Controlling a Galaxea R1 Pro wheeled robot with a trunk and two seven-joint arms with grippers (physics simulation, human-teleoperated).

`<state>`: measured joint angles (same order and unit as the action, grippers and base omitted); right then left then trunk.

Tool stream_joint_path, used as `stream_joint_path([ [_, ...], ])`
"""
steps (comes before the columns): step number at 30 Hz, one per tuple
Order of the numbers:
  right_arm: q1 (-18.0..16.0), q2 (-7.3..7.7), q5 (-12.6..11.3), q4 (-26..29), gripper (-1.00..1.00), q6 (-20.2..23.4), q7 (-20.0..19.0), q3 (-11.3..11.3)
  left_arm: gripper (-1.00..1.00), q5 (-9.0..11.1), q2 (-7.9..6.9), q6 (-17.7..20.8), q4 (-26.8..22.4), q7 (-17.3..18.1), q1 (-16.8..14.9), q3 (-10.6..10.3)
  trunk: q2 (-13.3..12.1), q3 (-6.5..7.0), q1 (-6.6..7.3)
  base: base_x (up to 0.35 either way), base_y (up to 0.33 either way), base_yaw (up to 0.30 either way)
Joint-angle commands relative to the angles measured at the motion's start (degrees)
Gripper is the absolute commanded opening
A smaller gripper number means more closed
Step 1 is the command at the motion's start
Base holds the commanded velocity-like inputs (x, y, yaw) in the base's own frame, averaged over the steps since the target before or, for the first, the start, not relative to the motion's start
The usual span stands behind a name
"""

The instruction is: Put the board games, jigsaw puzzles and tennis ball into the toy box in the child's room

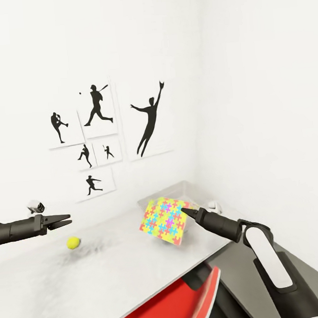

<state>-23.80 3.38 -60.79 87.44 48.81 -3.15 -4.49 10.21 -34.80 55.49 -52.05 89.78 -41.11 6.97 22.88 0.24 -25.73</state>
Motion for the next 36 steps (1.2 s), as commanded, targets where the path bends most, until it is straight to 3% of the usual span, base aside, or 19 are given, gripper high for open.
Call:
stream_joint_path([
  [1,0.0,0.04,0.2,0.0,-1.00,0.1,-0.4,0.0,1.00,0.0,0.00,0.6,0.0,0.2,0.0,0.0,0.0,-0.05,-0.05,0.276,-0.009,0.270],
  [10,0.0,0.06,0.2,0.0,-1.00,0.2,-0.5,0.1,1.00,0.0,0.00,0.5,0.0,0.2,0.0,0.0,0.0,-0.13,-0.05,0.220,-0.128,0.091],
  [36,0.2,0.05,0.2,-0.4,-1.00,0.1,-2.1,0.2,1.00,0.0,0.00,0.5,0.1,0.2,0.1,0.0,0.0,-0.13,-0.05,0.047,-0.011,0.001],
])
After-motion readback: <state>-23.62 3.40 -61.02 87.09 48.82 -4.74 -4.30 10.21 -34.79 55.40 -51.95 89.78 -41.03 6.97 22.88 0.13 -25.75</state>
